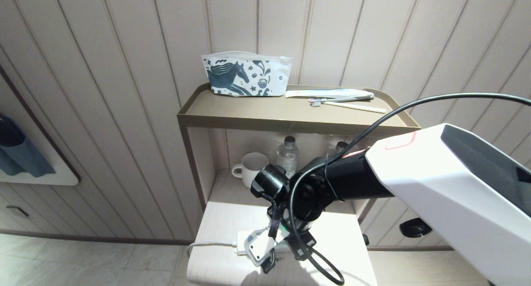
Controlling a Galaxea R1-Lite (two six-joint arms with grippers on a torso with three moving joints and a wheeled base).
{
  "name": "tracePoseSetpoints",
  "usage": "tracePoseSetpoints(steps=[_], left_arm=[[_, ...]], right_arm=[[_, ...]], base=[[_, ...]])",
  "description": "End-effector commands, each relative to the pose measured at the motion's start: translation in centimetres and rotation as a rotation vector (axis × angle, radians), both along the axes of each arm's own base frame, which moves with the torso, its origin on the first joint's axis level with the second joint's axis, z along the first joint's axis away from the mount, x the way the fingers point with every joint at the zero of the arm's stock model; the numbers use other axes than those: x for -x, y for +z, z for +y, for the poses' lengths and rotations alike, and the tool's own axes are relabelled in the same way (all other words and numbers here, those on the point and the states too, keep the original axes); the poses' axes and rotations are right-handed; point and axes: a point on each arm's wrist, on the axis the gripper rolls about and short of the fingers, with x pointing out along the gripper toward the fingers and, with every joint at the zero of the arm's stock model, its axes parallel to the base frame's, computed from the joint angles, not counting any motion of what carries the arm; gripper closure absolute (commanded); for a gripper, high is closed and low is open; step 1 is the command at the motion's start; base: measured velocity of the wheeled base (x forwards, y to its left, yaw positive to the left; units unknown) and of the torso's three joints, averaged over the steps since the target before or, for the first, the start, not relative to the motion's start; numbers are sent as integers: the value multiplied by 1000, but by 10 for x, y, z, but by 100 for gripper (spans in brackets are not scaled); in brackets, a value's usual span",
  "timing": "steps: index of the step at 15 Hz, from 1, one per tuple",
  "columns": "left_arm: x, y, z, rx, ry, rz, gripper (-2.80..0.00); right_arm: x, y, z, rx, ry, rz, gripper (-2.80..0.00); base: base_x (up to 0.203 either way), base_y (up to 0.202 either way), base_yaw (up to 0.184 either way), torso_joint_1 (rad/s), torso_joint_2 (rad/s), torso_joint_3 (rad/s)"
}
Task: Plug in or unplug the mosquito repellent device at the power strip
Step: Insert the plug into the socket
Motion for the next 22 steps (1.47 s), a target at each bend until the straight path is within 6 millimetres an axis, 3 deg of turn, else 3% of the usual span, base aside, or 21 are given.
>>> tracePoseSetpoints(steps=[1,8,11,13,19,20,22], left_arm=[[0,0,0,0,0,0,0],[0,0,0,0,0,0,0],[0,0,0,0,0,1,0],[0,0,0,0,0,0,0],[0,0,0,0,0,0,0],[0,0,0,0,0,0,0],[0,0,0,0,0,0,0]], right_arm=[[2,6,-1,-4,9,-9,-280],[2,5,1,-7,12,-12,-280],[-1,18,-2,-52,-3,-56,-280],[5,46,-9,-103,-7,-105,-280],[31,92,-34,-164,-12,-170,-280],[40,100,-43,-172,-15,-175,0],[58,111,-60,-186,-25,-182,0]], base=[[0,0,0,0,0,0],[0,0,0,0,0,0],[0,0,0,0,0,0],[0,0,0,0,0,0],[0,0,0,0,0,0],[0,0,0,0,0,0],[0,0,0,0,0,0]])
